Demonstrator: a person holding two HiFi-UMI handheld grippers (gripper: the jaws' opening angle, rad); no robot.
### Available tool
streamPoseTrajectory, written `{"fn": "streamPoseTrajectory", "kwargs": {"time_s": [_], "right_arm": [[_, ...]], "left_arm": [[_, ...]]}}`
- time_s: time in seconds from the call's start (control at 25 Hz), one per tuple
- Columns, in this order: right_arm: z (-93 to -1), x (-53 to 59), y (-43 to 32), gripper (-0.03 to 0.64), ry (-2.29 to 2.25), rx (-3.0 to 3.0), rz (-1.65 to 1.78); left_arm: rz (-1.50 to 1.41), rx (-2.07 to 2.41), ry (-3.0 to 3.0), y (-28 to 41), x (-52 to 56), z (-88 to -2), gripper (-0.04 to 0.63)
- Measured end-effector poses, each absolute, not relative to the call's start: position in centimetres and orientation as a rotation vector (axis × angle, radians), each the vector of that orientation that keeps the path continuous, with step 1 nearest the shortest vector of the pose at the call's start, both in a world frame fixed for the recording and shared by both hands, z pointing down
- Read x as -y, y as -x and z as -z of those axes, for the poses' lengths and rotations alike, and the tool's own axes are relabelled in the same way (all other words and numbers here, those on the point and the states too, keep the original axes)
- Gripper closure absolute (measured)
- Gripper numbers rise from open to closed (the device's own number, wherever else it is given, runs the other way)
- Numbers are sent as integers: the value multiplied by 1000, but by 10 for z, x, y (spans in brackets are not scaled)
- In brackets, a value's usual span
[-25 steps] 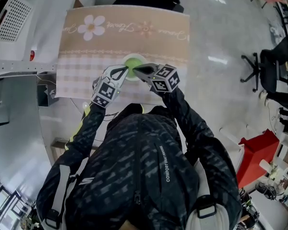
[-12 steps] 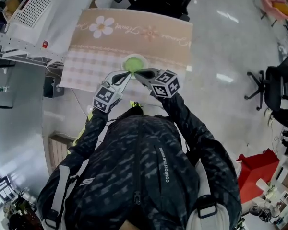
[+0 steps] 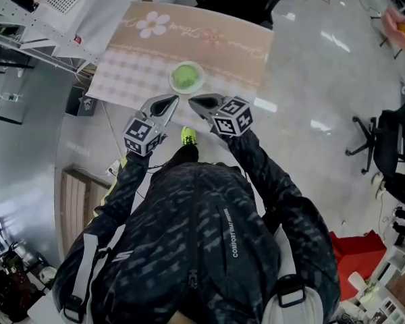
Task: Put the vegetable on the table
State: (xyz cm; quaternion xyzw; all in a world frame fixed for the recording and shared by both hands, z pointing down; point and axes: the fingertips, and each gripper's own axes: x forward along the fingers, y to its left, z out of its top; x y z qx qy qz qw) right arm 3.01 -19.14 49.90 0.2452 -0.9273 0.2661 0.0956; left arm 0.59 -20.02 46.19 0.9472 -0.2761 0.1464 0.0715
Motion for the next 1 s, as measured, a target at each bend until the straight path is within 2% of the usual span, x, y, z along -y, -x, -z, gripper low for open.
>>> {"fn": "streamPoseTrajectory", "kwargs": {"time_s": [0.48, 1.0], "right_arm": [[-491, 91, -37, 611, -616, 2749, -632], [-501, 46, -36, 611, -597, 2733, -699]], "left_arm": [[-360, 1085, -2809, -3, 80, -449, 601], [-347, 1105, -2719, 14, 33, -460, 601]]}}
